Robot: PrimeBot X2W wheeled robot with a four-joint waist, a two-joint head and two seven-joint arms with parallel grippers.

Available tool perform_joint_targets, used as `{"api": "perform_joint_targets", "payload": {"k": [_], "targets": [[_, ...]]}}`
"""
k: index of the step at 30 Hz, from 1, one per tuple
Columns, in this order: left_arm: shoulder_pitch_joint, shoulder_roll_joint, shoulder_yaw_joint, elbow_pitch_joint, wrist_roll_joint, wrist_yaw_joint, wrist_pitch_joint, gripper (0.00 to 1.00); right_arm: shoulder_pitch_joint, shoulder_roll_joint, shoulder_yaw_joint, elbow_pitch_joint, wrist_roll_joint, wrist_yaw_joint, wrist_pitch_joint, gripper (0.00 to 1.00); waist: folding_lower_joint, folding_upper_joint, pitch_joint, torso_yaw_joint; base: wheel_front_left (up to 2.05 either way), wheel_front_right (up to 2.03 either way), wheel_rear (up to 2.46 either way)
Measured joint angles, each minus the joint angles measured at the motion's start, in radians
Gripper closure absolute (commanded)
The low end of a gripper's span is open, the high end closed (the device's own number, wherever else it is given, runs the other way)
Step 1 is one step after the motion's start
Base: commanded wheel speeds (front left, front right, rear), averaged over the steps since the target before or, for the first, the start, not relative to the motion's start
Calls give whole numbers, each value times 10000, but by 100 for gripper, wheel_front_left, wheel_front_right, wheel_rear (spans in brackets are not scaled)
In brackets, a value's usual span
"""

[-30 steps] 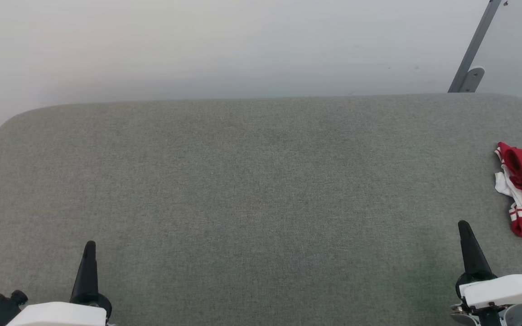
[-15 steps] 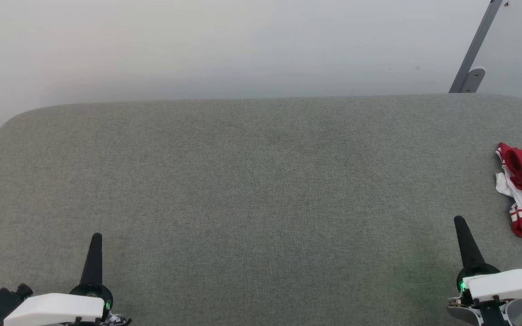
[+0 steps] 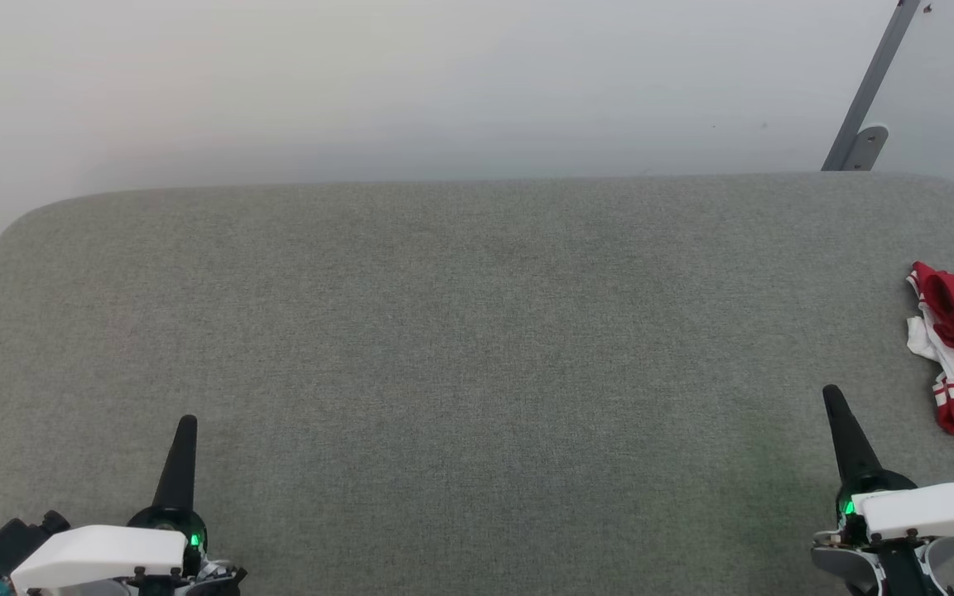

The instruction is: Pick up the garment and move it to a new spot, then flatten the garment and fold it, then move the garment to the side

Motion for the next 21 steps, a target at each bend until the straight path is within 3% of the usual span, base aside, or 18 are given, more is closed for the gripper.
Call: {"api": "perform_joint_targets", "payload": {"k": [21], "targets": [[-422, -86, -15, 205, -1555, 0, 439, 100, -297, 155, -65, 54, 1505, 0, 466, 100, 0, 0, -14, 31, 0, 0, 0]]}}
